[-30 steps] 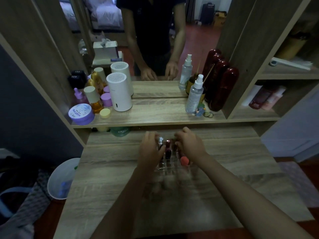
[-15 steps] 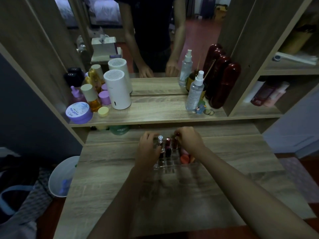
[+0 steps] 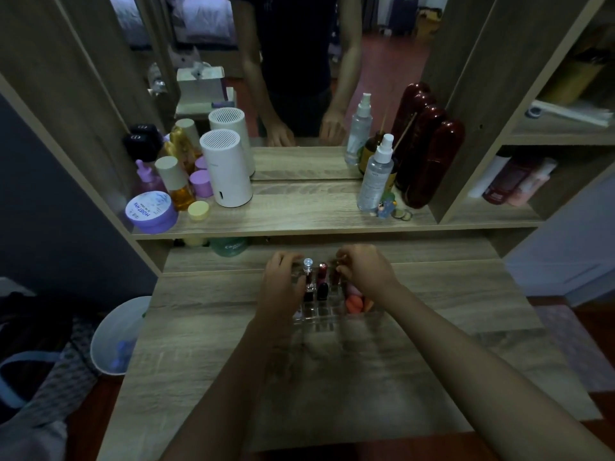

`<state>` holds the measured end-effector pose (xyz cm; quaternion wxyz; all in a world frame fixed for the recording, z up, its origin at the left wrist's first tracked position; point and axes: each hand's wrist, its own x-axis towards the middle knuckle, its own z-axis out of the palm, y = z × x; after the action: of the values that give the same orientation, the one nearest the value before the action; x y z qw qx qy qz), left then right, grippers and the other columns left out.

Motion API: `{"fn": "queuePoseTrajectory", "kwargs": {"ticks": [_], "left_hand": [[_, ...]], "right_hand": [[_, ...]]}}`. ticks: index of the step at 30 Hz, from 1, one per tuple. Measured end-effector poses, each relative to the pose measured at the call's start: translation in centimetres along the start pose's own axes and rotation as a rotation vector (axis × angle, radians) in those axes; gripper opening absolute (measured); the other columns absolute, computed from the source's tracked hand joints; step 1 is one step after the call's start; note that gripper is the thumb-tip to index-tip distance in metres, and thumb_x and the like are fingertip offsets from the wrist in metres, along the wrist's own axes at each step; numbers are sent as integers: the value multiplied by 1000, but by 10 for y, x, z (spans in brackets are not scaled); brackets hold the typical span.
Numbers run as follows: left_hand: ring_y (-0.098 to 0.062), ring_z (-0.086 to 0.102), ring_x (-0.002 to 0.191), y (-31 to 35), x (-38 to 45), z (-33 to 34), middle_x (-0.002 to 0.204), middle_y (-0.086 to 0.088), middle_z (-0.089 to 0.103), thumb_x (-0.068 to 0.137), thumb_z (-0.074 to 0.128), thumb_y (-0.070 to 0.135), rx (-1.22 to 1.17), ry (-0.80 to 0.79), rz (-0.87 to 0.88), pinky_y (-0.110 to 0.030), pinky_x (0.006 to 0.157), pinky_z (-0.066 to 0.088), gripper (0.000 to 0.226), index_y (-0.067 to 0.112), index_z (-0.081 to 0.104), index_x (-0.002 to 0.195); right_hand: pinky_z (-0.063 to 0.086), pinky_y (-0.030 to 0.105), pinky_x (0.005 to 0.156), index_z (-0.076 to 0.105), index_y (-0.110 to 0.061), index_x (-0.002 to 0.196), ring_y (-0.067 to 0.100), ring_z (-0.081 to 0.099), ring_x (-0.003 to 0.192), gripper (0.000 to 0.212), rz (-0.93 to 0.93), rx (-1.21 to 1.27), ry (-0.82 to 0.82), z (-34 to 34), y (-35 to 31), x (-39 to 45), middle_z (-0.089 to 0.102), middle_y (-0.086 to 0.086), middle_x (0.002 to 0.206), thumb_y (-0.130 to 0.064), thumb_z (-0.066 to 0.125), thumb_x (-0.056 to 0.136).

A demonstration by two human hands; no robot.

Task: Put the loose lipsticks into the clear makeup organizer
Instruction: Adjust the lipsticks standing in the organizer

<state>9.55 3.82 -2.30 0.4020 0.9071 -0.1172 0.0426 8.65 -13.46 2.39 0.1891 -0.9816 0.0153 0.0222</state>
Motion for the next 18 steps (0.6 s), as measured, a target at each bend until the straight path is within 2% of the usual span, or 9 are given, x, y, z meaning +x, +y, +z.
{"fn": "queuePoseTrajectory", "kwargs": {"ticks": [4, 8, 11, 14, 16, 18], "left_hand": [[-24, 53, 108, -1, 1, -4, 117, -13, 56, 86, 51, 1, -13, 22, -39, -35, 95, 48, 31, 5, 58, 117], [-23, 54, 107, -12, 1, -16, 120, -17, 54, 88, 47, -4, -37, 81, -108, -26, 88, 41, 30, 1, 58, 116], [-30, 54, 113, -31, -2, -29, 124, -22, 56, 88, 48, -4, -44, 129, -240, -34, 95, 42, 34, -1, 57, 121], [-35, 54, 117, -53, -8, -36, 125, -27, 59, 89, 49, -2, -22, 61, -381, -41, 101, 43, 36, -4, 57, 124], [-36, 60, 112, -64, -13, -37, 122, -25, 64, 91, 49, 0, -22, -1, -437, -41, 97, 46, 31, -5, 61, 120], [-36, 65, 102, -71, -18, -34, 116, -27, 67, 92, 51, 1, -115, -52, -515, -42, 89, 51, 29, -6, 64, 117]], "right_hand": [[54, 37, 88, 64, -14, 117, 24, 64, 106, 32, 14, 19, 2, -3, 4, 1, 70, 8, 113, -23, 66, 86], [51, 32, 76, 66, -13, 113, 25, 65, 98, 30, 65, 75, 79, -13, 20, 2, 71, 9, 105, -27, 66, 86], [53, 38, 80, 71, -9, 103, 31, 67, 97, 20, 158, 82, 104, -18, 43, -2, 74, 15, 101, -20, 62, 88], [53, 38, 81, 75, -4, 97, 34, 69, 95, 20, 289, 120, 40, -11, 67, -13, 75, 20, 100, -11, 57, 88], [50, 29, 72, 76, -1, 94, 33, 69, 92, 21, 368, 162, -35, -2, 81, -23, 75, 21, 98, -9, 57, 88], [43, 23, 62, 75, 2, 89, 29, 70, 77, 19, 407, 219, -106, 10, 89, -32, 75, 24, 89, -9, 60, 88]]}}
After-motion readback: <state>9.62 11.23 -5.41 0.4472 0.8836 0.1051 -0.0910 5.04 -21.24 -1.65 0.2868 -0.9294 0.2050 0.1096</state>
